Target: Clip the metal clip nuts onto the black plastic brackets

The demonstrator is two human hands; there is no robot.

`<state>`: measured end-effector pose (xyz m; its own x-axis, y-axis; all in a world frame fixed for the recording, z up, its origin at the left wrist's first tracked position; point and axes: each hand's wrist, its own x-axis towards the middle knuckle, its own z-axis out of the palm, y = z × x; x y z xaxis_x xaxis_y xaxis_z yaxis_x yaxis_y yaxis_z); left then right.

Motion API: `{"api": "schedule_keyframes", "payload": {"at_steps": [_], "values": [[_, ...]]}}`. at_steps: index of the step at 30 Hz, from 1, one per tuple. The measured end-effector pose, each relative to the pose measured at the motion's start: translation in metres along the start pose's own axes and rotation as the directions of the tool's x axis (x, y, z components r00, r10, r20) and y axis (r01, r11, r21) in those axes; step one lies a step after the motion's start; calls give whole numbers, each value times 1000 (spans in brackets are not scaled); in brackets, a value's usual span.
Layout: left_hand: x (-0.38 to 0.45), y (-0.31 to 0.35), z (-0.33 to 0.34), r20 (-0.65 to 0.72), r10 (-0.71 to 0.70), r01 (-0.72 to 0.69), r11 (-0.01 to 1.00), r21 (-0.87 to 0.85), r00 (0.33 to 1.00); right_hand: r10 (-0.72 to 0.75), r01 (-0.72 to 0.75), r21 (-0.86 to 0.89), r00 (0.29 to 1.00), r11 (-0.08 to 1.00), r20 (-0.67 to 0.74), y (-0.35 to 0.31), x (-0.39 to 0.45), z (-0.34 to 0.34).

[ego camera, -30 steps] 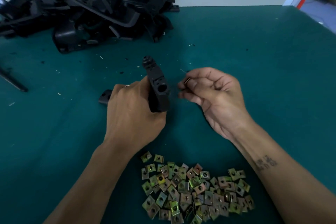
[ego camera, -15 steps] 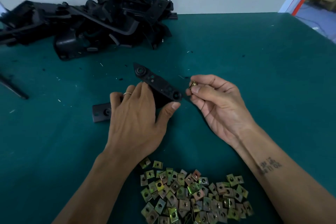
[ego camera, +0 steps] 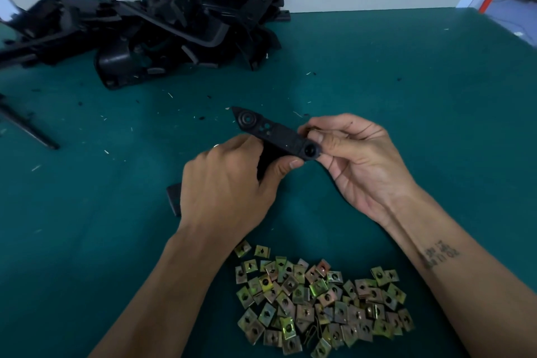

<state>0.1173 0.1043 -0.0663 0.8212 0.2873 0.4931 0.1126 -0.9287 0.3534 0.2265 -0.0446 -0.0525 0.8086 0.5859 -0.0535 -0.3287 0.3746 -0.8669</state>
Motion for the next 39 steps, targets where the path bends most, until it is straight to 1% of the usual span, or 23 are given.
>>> {"api": "schedule_keyframes", "payload": {"at_steps": [5, 14, 19, 25, 31, 33, 37, 39], "values": [[1, 1, -1, 7, -18, 18, 1000, 14, 1000, -22, 22, 2, 1000, 1000, -9, 2, -4, 2], [0, 0, 1, 28, -3, 2, 1000, 27, 1000, -39, 39, 16, 999, 999, -4, 0, -5, 5], [0, 1, 1, 51, -2, 0, 999, 40, 999, -74, 74, -21, 997, 997, 7, 3, -5, 1], [0, 2, 1, 70, 3, -7, 999, 49, 998, -143, 141, -47, 989, 989, -43, 7, -5, 4], [1, 2, 2, 72, 2, -7, 998, 68, 997, -173, 171, -60, 984, 984, -39, 7, -5, 5], [1, 3, 1, 75, -2, -3, 998, 68, 997, -168, 165, -84, 985, 983, -29, 8, -6, 5], [1, 3, 1, 66, -5, 0, 998, 67, 998, -220, 208, -223, 975, 953, -31, 15, -7, 6], [1, 3, 1, 64, -7, 3, 998, 63, 998, -230, 214, -235, 972, 948, -44, 17, -8, 7]]}}
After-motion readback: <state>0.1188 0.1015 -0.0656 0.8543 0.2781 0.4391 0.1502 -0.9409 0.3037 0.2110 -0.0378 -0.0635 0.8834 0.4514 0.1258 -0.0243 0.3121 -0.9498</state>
